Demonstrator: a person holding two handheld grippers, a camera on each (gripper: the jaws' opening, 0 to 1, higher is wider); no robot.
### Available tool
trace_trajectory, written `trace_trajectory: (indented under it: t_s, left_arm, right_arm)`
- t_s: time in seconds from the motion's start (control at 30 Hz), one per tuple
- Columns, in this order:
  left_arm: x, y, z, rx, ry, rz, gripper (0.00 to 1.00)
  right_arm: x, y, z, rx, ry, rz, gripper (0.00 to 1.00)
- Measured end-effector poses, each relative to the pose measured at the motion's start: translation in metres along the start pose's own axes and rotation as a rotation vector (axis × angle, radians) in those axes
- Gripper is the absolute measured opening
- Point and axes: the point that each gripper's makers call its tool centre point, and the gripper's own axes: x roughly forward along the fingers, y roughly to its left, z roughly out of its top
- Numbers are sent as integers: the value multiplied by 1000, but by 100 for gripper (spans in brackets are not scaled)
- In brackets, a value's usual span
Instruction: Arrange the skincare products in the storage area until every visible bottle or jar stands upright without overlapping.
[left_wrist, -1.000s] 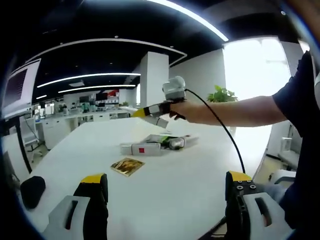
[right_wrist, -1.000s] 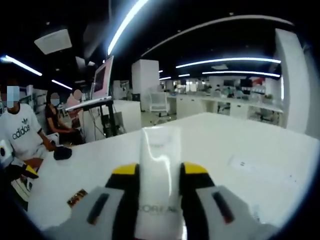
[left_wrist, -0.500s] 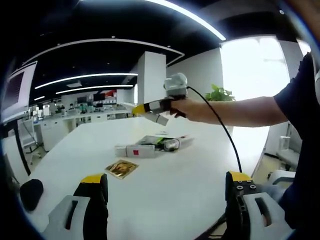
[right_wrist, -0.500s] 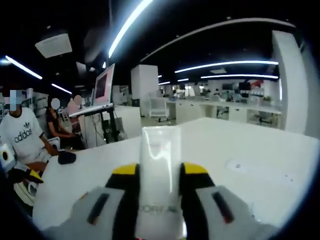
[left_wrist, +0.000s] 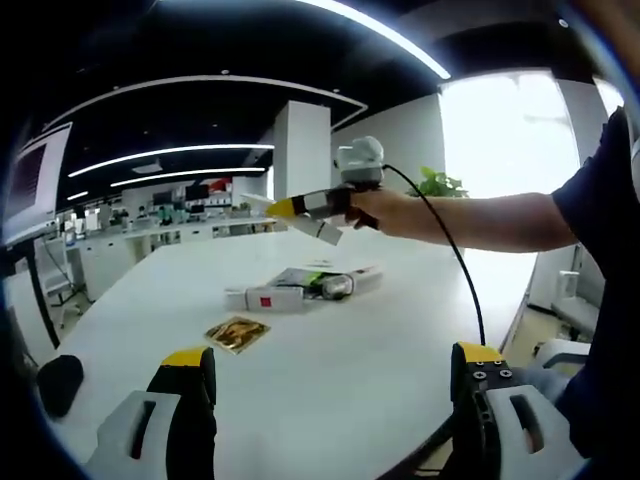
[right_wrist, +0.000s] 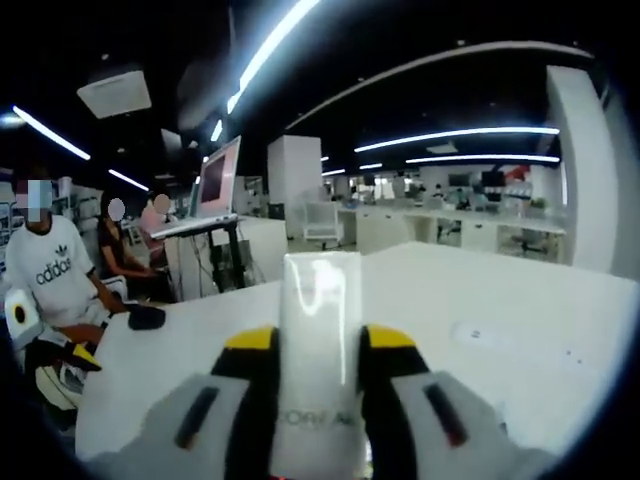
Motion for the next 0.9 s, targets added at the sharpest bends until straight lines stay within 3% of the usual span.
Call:
trace_trajectory:
  t_s: [0.9]
  left_arm:
    - [3, -13, 3, 17, -5, -22, 100]
  right_arm:
    - [-63, 11, 3, 20, -71, -11, 30]
